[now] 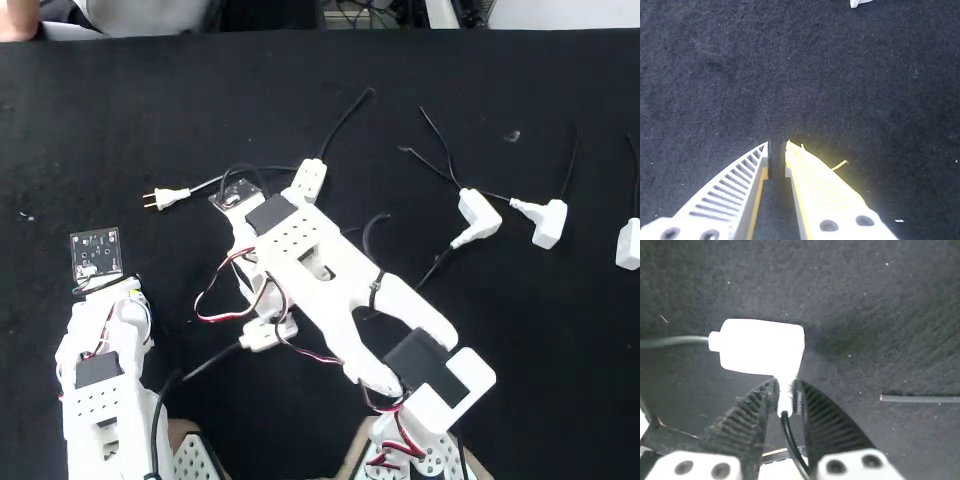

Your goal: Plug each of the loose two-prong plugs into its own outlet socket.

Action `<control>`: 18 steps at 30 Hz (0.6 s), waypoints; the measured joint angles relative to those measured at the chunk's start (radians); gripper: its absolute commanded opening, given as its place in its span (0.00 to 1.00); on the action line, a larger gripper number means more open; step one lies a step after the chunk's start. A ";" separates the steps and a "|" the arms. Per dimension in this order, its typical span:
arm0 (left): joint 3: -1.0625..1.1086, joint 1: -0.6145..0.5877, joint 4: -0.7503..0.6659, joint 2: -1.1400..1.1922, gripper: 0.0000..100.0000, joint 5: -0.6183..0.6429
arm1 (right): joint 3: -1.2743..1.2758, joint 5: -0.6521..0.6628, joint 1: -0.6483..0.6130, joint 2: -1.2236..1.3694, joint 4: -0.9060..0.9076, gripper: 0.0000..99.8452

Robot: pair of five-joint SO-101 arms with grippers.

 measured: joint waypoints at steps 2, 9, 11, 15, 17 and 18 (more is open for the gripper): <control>0.000 0.000 0.000 0.000 0.06 0.000 | 0.000 0.006 0.000 0.006 -0.008 0.01; 0.000 0.000 0.000 0.000 0.06 0.000 | -0.014 0.017 0.002 0.063 -0.041 0.01; 0.000 0.000 0.000 0.000 0.06 0.000 | -0.012 0.017 0.002 0.086 -0.049 0.01; 0.000 0.000 0.000 0.000 0.06 0.000 | -0.012 0.017 -0.008 0.100 -0.052 0.15; 0.000 0.000 0.000 0.000 0.06 0.000 | 0.014 0.015 -0.026 0.083 -0.049 0.25; 0.000 0.000 0.000 0.000 0.06 0.000 | 0.015 0.018 -0.038 0.080 -0.037 0.29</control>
